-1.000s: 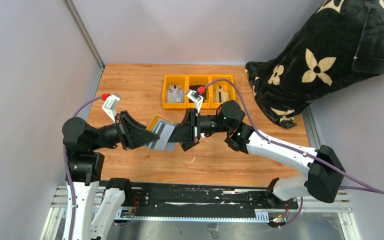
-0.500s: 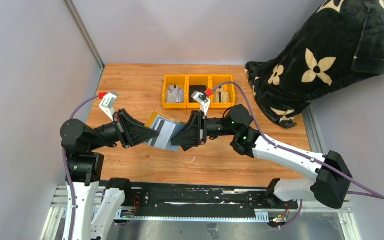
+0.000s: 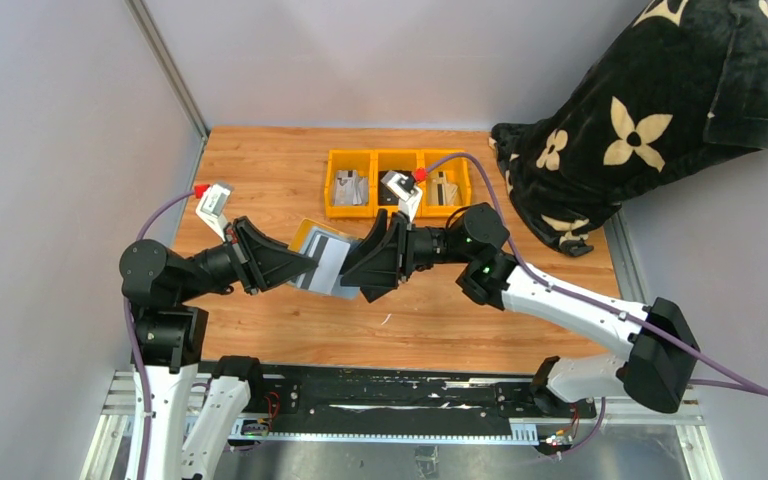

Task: Take the credit cards out of the card holder
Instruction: Remove the credit card from the card holder.

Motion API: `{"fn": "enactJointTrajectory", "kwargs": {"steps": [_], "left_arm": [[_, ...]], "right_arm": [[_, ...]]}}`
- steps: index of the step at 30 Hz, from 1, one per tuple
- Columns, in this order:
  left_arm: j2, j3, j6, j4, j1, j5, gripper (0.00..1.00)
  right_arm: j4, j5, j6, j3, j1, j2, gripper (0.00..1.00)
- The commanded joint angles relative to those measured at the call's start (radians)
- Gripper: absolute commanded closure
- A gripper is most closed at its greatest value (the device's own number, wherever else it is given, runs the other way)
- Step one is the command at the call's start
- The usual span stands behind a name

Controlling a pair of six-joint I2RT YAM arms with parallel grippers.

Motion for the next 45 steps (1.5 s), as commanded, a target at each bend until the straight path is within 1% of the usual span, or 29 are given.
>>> {"fn": "enactJointTrajectory", "kwargs": {"steps": [1, 3, 6, 11, 12, 13, 14, 15, 18, 21, 27, 29, 34, 36, 37, 38, 39, 41, 43, 45], "left_arm": [[-0.017, 0.014, -0.013, 0.023, -0.008, 0.009, 0.97], [-0.019, 0.009, -0.011, 0.021, -0.008, 0.009, 0.97], [-0.019, 0.008, -0.01, 0.021, -0.008, 0.007, 0.97], [-0.019, 0.001, -0.011, 0.019, -0.009, 0.005, 0.95], [-0.019, 0.002, -0.011, 0.018, -0.009, 0.005, 0.93], [-0.019, 0.002, -0.011, 0.015, -0.009, 0.007, 0.9], [-0.019, 0.003, -0.012, 0.014, -0.009, 0.008, 0.86], [-0.019, 0.002, -0.012, 0.011, -0.009, 0.01, 0.83], [-0.019, 0.004, -0.013, 0.008, -0.009, 0.013, 0.8], [-0.019, 0.003, -0.013, 0.009, -0.009, 0.015, 0.8], [-0.015, 0.004, -0.015, 0.008, -0.008, 0.015, 0.8], [-0.016, 0.004, -0.014, 0.008, -0.008, 0.016, 0.82], [-0.019, 0.004, -0.008, 0.007, -0.008, 0.016, 0.93], [-0.019, 0.005, -0.007, 0.007, -0.009, 0.016, 0.97], [-0.019, 0.005, -0.005, 0.007, -0.008, 0.015, 0.98], [-0.019, 0.005, -0.002, 0.006, -0.008, 0.014, 0.99], [-0.018, 0.005, -0.002, 0.004, -0.008, 0.012, 1.0], [-0.018, 0.003, -0.002, 0.003, -0.009, 0.009, 1.0], [-0.017, 0.005, -0.002, 0.003, -0.008, 0.008, 1.0], [-0.017, 0.008, -0.001, 0.003, -0.009, 0.009, 1.0]], "right_arm": [[0.085, -0.023, 0.031, 0.039, 0.007, 0.045, 0.48], [0.112, -0.029, 0.048, 0.05, 0.007, 0.062, 0.52], [0.152, -0.033, 0.075, 0.06, 0.007, 0.081, 0.64], [0.21, -0.042, 0.115, 0.06, 0.007, 0.099, 0.9], [0.212, -0.043, 0.115, 0.054, 0.007, 0.095, 0.93], [0.215, -0.042, 0.113, 0.045, 0.007, 0.089, 0.98], [0.215, -0.04, 0.111, 0.033, 0.007, 0.083, 1.0], [0.215, -0.038, 0.11, 0.019, 0.007, 0.076, 1.0], [0.217, -0.036, 0.107, -0.021, 0.005, 0.057, 1.0], [0.216, -0.033, 0.104, -0.057, 0.003, 0.038, 1.0], [0.202, -0.03, 0.097, -0.076, -0.002, 0.018, 1.0], [0.194, -0.03, 0.092, -0.077, -0.002, 0.017, 1.0], [0.173, -0.035, 0.084, -0.076, -0.003, 0.01, 1.0], [0.168, -0.037, 0.085, -0.076, -0.004, 0.003, 0.92], [0.165, -0.032, 0.084, -0.073, -0.004, 0.001, 0.81], [0.164, -0.027, 0.084, -0.068, -0.004, -0.002, 0.77], [0.164, -0.023, 0.086, -0.061, -0.004, -0.002, 0.75], [0.168, -0.019, 0.095, -0.04, -0.004, 0.003, 0.72], [0.181, -0.021, 0.107, -0.023, -0.004, 0.013, 0.73], [0.205, -0.023, 0.127, -0.016, -0.005, 0.025, 0.79]]}}
